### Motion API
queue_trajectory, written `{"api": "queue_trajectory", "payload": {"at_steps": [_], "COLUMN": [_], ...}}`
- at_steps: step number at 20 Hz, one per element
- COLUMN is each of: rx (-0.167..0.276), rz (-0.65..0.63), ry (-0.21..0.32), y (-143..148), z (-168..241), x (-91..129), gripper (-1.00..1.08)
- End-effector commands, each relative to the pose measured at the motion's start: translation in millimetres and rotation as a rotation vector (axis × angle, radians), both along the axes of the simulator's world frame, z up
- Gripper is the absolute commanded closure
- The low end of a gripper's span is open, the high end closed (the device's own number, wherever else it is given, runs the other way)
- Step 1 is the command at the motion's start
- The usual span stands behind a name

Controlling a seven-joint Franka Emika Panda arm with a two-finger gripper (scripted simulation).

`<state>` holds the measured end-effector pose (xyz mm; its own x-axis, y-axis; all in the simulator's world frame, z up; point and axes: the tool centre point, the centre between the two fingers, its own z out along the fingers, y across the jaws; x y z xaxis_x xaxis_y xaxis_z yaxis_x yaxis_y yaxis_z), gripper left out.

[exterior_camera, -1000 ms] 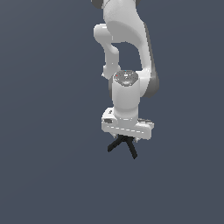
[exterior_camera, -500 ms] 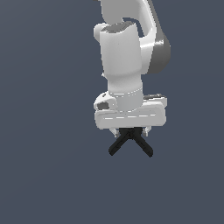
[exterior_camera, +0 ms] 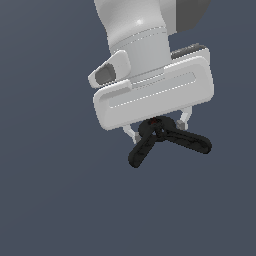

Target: Pick up the object and move it to a goal position.

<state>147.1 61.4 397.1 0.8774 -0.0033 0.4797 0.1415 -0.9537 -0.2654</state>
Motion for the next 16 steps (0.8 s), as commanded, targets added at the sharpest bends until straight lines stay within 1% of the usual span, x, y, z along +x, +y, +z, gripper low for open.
{"api": "queue_trajectory", "payload": {"at_steps": [1, 5, 9, 12, 16], "rx": [0.014, 0.032, 0.045, 0.051, 0.053], "rz": [0.036, 0.080, 0.110, 0.123, 0.127], "ry": [-0.039, -0.084, -0.115, -0.129, -0.133], "y": [0, -2, -3, -4, -4], "z": [29, 63, 86, 97, 101], "x": [2, 2, 2, 2, 2], "gripper": [1.08, 1.08, 1.08, 1.08, 1.08]}}
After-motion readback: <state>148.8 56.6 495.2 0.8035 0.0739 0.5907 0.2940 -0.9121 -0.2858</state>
